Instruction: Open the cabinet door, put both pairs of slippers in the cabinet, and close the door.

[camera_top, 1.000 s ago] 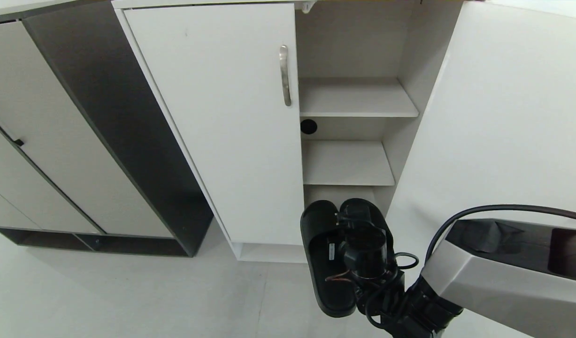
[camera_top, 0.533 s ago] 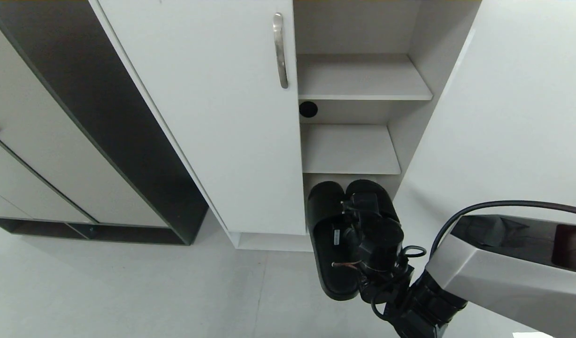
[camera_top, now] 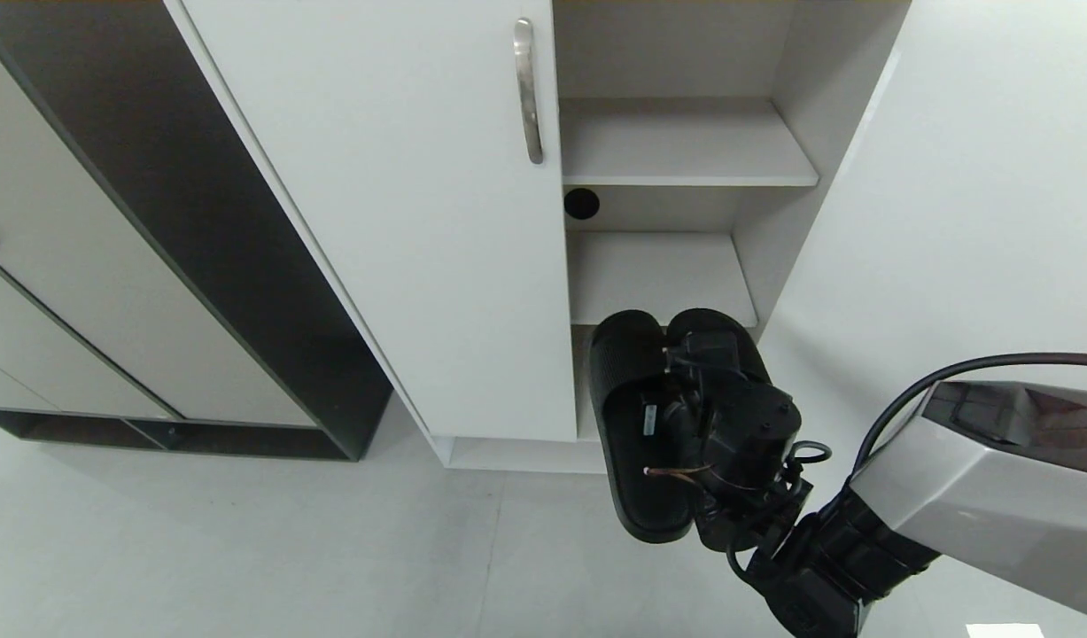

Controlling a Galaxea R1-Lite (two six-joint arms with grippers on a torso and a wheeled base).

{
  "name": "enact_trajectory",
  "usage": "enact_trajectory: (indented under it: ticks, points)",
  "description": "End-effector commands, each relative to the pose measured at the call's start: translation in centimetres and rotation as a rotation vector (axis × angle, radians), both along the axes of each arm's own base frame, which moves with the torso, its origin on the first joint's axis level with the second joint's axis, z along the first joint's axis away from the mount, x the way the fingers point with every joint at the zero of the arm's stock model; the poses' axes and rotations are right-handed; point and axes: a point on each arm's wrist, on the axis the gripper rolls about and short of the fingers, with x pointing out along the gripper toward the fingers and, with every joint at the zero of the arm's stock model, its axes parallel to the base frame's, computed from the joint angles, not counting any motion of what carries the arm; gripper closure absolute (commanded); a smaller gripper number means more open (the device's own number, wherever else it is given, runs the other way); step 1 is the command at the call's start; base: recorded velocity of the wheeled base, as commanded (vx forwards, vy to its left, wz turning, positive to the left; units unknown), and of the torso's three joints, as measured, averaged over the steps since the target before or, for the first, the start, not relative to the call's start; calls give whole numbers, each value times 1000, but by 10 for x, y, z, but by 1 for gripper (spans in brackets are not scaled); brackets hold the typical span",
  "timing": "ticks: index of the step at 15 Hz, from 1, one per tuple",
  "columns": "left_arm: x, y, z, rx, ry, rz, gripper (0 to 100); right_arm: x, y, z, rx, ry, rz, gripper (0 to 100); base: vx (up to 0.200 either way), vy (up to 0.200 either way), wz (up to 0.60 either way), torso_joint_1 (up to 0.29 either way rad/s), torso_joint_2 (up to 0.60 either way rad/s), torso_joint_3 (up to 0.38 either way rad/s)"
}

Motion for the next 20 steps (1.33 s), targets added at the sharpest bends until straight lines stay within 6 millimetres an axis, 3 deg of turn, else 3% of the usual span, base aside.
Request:
enact_trajectory:
  ticks: [1, 7, 15, 20]
  points:
    - [0, 0, 0, 0, 0, 0, 100, 4, -3, -5, -21, 25, -30, 100, 0, 0, 0, 0, 0, 0]
    - [0, 0, 0, -2, 2, 0, 100, 7, -4, -17, -58, 68, -56, 100, 0, 0, 0, 0, 0, 0]
    - [0, 0, 0, 0, 0, 0, 100, 10, -2, -31, -76, 86, -54, 100, 200, 0, 0, 2, 2, 3]
    - [0, 0, 0, -2, 2, 1, 100, 11, 0, -26, -47, 61, -54, 100, 200, 0, 0, 3, 3, 5]
